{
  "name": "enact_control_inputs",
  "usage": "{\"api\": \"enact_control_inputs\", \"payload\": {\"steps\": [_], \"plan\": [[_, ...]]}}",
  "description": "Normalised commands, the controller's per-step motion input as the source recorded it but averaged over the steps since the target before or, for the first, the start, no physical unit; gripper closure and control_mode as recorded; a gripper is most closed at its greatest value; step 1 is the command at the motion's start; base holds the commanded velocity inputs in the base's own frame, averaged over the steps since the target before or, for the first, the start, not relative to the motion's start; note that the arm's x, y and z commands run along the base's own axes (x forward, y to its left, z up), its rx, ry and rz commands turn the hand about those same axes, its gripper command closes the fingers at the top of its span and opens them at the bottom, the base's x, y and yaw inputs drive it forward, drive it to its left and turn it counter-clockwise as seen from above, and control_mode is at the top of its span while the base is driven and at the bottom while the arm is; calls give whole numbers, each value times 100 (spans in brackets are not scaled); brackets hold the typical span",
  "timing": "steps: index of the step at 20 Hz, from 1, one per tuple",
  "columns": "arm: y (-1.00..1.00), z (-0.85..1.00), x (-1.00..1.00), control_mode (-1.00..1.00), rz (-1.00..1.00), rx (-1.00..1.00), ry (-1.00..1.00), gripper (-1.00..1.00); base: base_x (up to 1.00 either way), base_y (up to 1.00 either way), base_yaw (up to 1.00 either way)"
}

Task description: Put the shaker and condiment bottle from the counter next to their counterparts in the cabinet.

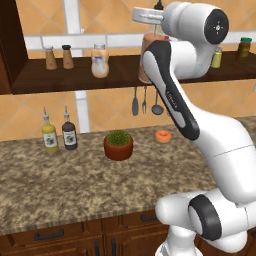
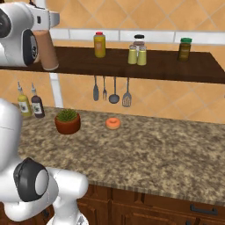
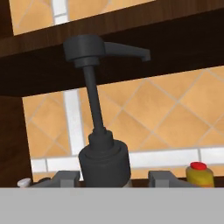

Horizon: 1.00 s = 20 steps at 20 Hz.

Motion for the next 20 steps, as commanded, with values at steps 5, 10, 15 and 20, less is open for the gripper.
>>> {"api": "enact_control_inputs", "payload": {"steps": [5, 10, 15, 20], "plan": [[0, 0, 14, -100, 0, 0, 0, 100, 0, 0, 0], [0, 0, 28, -100, 0, 0, 0, 100, 0, 0, 0], [4, 0, 47, -100, 0, 2, 0, 100, 0, 0, 0], [20, 1, 62, -100, 0, 0, 0, 100, 0, 0, 0]]}}
